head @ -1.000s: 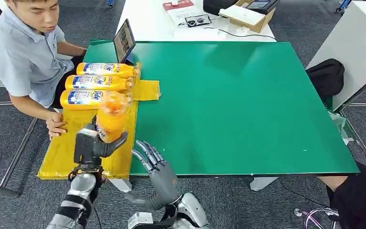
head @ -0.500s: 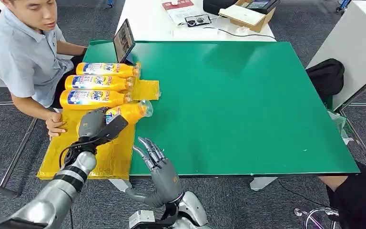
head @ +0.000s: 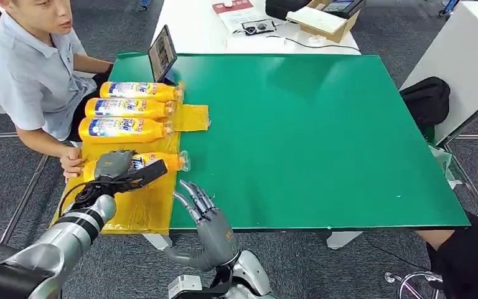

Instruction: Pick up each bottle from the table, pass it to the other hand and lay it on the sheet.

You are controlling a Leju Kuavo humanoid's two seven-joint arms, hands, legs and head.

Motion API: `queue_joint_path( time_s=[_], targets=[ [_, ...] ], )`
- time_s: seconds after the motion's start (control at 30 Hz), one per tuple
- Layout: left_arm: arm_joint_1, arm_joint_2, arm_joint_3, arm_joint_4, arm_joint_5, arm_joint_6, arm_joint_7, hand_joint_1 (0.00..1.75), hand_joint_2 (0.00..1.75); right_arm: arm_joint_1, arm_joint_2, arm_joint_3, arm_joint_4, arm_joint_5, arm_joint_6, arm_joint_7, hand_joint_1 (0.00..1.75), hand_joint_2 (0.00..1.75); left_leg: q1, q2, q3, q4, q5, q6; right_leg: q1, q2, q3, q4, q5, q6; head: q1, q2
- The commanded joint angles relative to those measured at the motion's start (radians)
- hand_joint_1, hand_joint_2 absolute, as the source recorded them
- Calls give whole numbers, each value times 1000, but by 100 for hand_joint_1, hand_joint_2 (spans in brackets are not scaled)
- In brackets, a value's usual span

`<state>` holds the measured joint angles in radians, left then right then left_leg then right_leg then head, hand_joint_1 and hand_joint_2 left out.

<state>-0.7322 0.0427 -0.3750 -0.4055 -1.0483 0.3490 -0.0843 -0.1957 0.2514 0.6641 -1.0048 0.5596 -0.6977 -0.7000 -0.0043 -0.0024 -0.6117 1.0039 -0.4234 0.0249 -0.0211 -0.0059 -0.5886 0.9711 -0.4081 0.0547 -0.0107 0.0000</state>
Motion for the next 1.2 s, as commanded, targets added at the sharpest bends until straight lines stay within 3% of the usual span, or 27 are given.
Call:
queue_joint_path(
  time_s=[0.03, 0.17, 0.27, 0.33, 0.43, 0.63, 0.77, 0.97, 1.03, 1.13, 1.2],
  targets=[
    [-23, -50, 14, 85, 67, -109, -98, 0, 175, 18, -9, 9, 58, -10, 0, 2, 0, 175, 1, -1, 3, -1, 0, -1, 1, -1, 3, -1, -1, -2, 0, 0],
    [-15, -70, 69, 73, 145, -200, -183, 0, 175, 16, -15, 18, 60, -20, 0, 2, 0, 175, 1, -3, 6, -1, -1, -1, 2, -2, 7, -2, -2, -2, 0, 0],
    [0, -86, 190, 46, 348, -453, -390, 0, 175, -3, -25, 58, 72, -58, 0, 2, 0, 175, 1, 0, 6, -1, -1, -1, 1, 0, 6, -1, -1, -2, 0, 0],
    [17, -86, 232, 11, 437, -546, -484, 0, 175, -15, -27, 75, 80, -74, 0, 2, 0, 175, 1, -1, 7, -1, -1, -1, 1, -1, 8, -2, -1, -2, 0, 0],
    [35, -105, 267, -36, 536, -604, -514, 0, 175, 4, -10, 11, 45, 4, 0, 2, 0, 175, 1, -4, 8, -1, 0, -1, 1, -3, 9, -1, -1, -2, 0, 0],
    [35, -105, 267, -36, 536, -604, -514, 0, 175, 4, -10, 11, 45, 4, 0, 2, 0, 175, 2, -1, 8, 0, -1, -2, 2, -2, 9, -1, -2, -3, 0, 0],
    [114, -174, 363, -182, 777, -607, -534, 0, 175, 94, 26, -125, -147, 127, 0, 2, 0, 175, 2, -3, 8, 1, -2, -2, 2, -4, 9, 0, -3, -3, 0, 0],
    [376, -237, 326, -629, 1050, -466, -502, 0, 175, 214, 77, -308, -506, 179, 0, 2, 0, 175, 1, -2, 6, 2, -4, -1, 1, -3, 8, 1, -4, -2, 0, 0],
    [508, -231, 287, -811, 1122, -377, -498, 0, 175, 245, 84, -362, -530, 76, 0, 2, 0, 175, 1, -2, 5, 2, -4, -2, 1, -2, 6, 1, -4, -3, 0, 0],
    [629, -233, 279, -944, 1135, -280, -517, 0, 175, 276, 76, -445, -558, 51, 0, 2, 0, 175, 0, 1, 5, 0, -4, -1, 0, 0, 6, -1, -3, -2, 0, 0],
    [687, -234, 282, -992, 1112, -220, -536, 0, 175, 284, 54, -482, -520, -105, 0, 2, 0, 175, -1, 0, 5, 0, -3, -1, 0, 0, 5, -2, -2, -2, 0, 0]
  ],
)
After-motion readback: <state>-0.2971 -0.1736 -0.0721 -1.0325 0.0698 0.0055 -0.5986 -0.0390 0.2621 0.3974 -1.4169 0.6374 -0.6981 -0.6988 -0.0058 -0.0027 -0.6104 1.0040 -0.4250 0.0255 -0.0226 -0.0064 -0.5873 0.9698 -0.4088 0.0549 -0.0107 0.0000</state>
